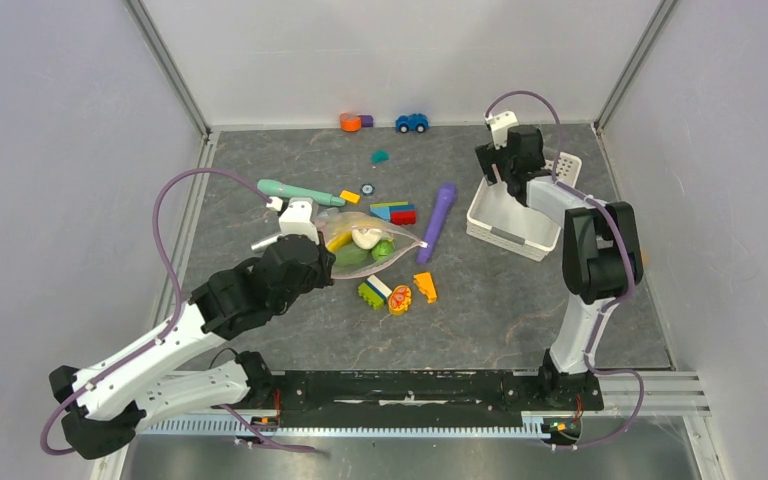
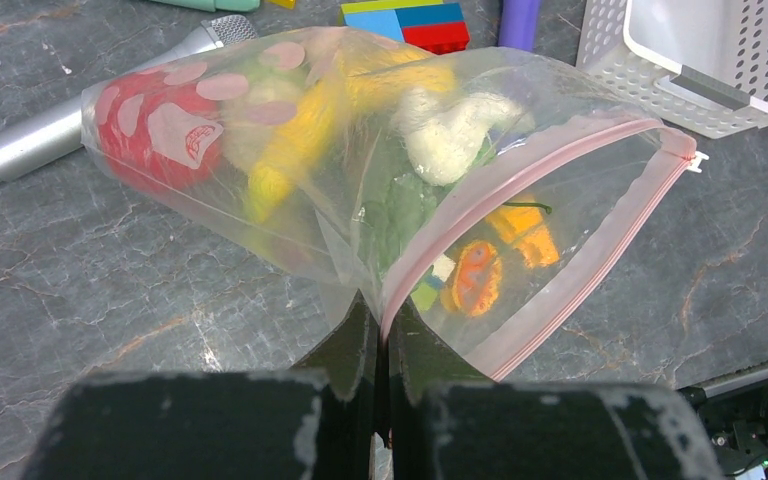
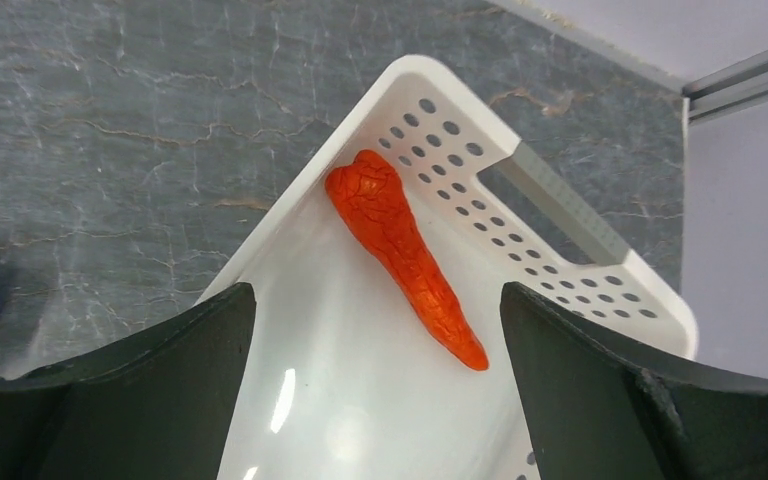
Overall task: Place the food in the zip-top bag and seal the zipper
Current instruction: Pick up the fake vegetable from the bin.
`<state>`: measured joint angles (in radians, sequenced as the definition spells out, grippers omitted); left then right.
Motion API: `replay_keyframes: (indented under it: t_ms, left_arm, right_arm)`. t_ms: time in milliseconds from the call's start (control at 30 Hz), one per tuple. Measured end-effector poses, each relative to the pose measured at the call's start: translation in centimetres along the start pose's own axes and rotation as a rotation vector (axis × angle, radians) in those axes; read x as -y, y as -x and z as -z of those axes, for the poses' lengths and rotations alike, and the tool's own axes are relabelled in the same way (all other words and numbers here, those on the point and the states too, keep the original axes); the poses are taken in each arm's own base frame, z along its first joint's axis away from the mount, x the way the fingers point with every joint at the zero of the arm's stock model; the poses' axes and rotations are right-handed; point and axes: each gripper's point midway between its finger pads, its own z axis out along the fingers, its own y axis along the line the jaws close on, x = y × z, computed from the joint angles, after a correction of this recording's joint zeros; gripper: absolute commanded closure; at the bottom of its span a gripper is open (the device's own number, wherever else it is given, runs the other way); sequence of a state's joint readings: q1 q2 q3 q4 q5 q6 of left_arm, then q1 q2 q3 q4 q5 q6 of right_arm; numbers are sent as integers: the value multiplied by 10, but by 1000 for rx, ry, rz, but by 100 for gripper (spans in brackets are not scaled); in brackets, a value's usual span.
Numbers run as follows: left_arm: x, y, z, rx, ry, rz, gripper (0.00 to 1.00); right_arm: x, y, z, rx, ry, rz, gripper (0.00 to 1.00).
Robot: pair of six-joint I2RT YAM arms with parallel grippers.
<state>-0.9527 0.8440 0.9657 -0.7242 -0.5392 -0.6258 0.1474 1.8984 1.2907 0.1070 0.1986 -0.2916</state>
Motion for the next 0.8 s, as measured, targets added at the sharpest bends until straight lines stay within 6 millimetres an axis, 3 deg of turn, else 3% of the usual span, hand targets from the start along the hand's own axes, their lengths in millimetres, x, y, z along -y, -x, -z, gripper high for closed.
replay_keyframes:
  t_ms: [233, 500, 800]
  left_arm:
    - [0, 1, 0, 2, 0, -8, 98]
    - [5, 4, -6, 9, -14, -18, 98]
    - [8, 4, -10, 8, -32, -25, 98]
  right_arm:
    - [-8, -26, -25, -49, 23, -6, 4]
    - [-1, -30, -46, -27, 10, 4, 10]
    - [11, -29, -80, 62, 182, 79, 12]
